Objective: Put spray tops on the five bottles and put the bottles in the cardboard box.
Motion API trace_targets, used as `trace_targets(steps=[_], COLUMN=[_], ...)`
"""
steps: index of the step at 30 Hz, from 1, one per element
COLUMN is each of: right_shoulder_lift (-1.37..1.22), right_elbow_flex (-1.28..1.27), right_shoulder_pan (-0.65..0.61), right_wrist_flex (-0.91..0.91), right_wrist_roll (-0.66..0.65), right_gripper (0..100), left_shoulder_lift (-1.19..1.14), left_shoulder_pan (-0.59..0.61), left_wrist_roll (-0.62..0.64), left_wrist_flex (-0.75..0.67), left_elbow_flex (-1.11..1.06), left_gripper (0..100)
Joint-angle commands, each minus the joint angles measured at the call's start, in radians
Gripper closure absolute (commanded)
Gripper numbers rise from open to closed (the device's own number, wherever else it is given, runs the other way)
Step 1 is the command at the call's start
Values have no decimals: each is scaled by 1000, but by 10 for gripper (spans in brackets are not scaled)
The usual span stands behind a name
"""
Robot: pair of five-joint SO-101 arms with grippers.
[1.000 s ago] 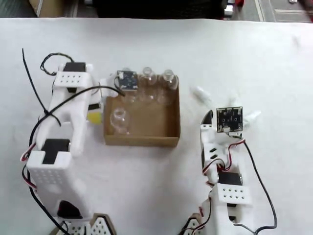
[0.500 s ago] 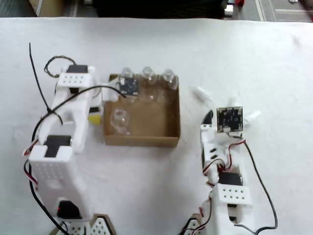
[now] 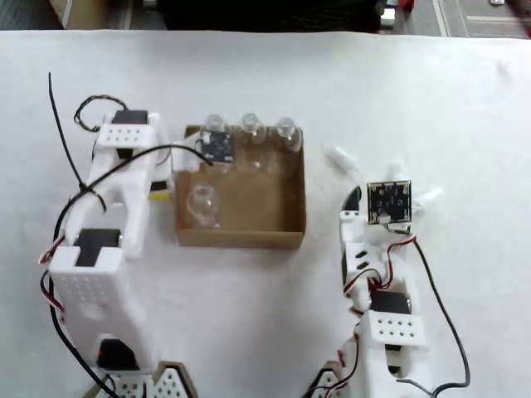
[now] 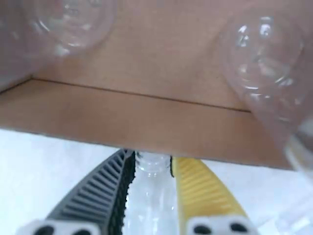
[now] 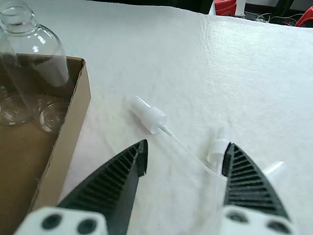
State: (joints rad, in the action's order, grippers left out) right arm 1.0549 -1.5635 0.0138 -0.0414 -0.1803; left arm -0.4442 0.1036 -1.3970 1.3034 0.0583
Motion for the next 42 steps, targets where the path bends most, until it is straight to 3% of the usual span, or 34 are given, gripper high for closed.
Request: trace_targets(steps=[1, 15, 24, 30, 35, 42], right_shoulder_lift=[5, 5, 5, 5, 5, 5], right_elbow_flex=[5, 5, 5, 5, 5, 5], right_shoulder_pan=[-2, -2, -1, -1, -1, -1], right_wrist_flex=[24, 24, 24, 24, 24, 22], right_wrist_roll=[-12, -12, -12, -12, -12, -12], right_gripper=[772, 772, 772, 772, 772, 772], left_shoulder_lift=[18, 19, 171, 380, 625, 1000], left_shoulder_pan=[16, 18, 25, 38, -33, -277], left_wrist_roll=[-8, -2, 0, 3, 241, 654], left_wrist_flex=[21, 83, 334, 428, 448, 440], left_elbow_flex=[14, 34, 170, 176, 186, 181], left_gripper=[941, 980, 980, 980, 980, 980])
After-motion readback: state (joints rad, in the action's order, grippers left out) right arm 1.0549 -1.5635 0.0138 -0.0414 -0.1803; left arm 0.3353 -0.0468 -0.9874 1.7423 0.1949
